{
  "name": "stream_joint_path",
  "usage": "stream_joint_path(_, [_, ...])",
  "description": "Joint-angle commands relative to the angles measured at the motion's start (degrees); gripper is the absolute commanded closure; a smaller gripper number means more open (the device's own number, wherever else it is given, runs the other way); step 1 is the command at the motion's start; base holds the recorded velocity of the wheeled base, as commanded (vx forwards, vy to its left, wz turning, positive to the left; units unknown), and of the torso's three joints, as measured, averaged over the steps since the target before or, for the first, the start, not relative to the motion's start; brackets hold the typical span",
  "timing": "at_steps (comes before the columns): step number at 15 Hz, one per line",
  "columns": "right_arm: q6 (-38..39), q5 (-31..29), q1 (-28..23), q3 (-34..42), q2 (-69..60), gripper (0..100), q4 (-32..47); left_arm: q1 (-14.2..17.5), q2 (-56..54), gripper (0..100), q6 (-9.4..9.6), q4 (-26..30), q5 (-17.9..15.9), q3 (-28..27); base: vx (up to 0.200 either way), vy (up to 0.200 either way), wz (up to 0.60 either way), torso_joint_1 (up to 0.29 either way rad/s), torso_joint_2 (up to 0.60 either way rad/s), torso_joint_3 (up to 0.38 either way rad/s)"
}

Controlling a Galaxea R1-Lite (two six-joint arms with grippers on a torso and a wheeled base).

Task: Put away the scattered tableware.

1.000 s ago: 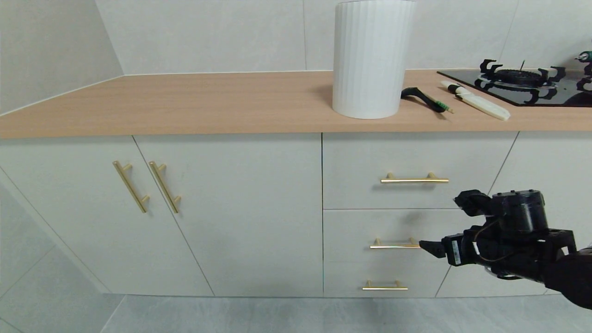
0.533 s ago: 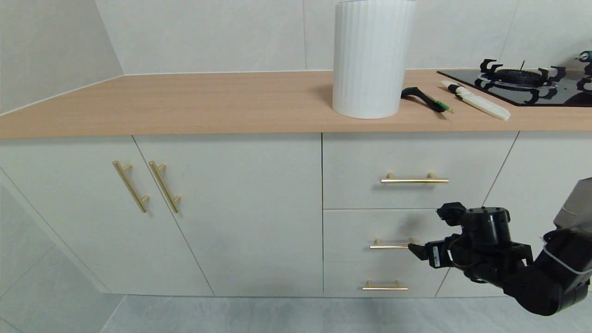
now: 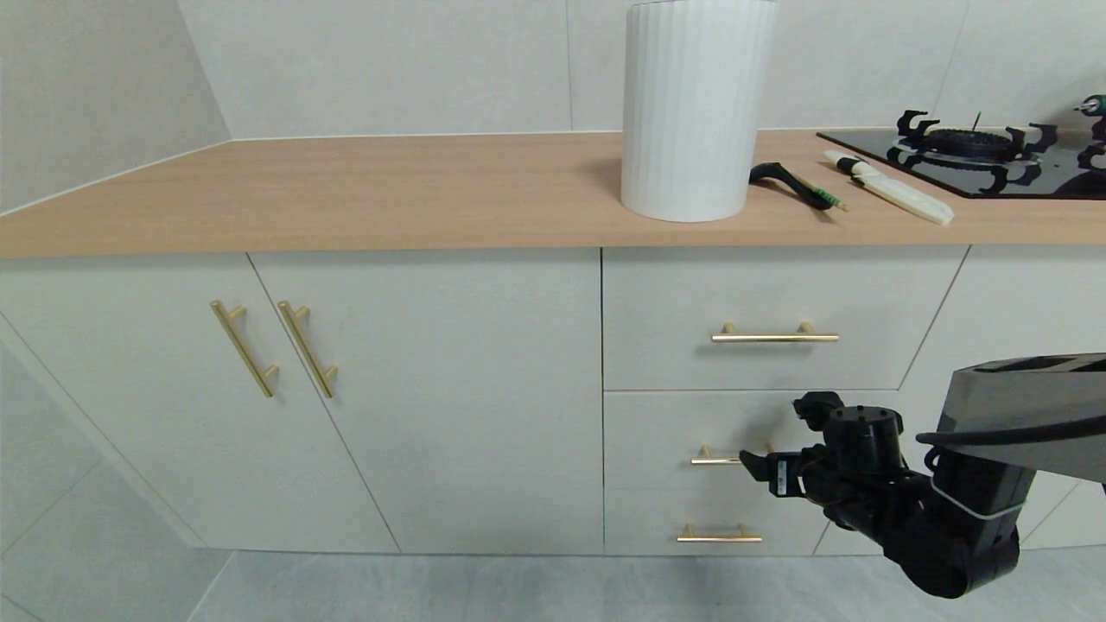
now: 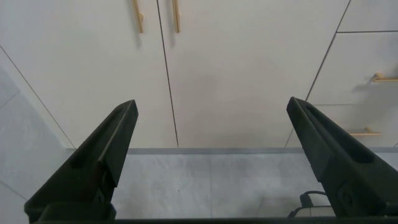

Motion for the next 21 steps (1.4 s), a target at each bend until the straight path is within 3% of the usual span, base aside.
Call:
stream_joint_path(1, [0.2, -0.3, 0.2, -1.1, 1.7, 0, 0.0, 0.0, 0.1, 0, -0.01, 0.0, 0.0, 0.0, 0.000, 0.000, 0.00, 0.000, 0.00, 0.000])
stream_joint_path(8, [2.3, -2.8, 0.6, -3.9, 4.3, 0, 0.7, 0.0, 0.1, 0, -0.01, 0.0, 0.0, 0.0, 0.000, 0.000, 0.00, 0.000, 0.00, 0.000])
stream_joint_path(12, [2.3, -2.7, 0.6, -4.2, 3.4, 0, 7.7, 0.1, 0.1, 0, -0.01, 0.0, 0.0, 0.0, 0.000, 0.000, 0.00, 0.000, 0.00, 0.000])
stream_joint_path(19, [2.4, -2.7, 0.6, -3.9, 2.8, 0, 7.7, 0.0, 0.1, 0, -0.01, 0.0, 0.0, 0.0, 0.000, 0.000, 0.00, 0.000, 0.00, 0.000])
stream_joint_path(21, [5.6, -2.7, 0.6, -3.9, -2.2, 0, 8.1, 0.1, 0.1, 0, -0.01, 0.0, 0.0, 0.0, 0.000, 0.000, 0.00, 0.000, 0.00, 0.000])
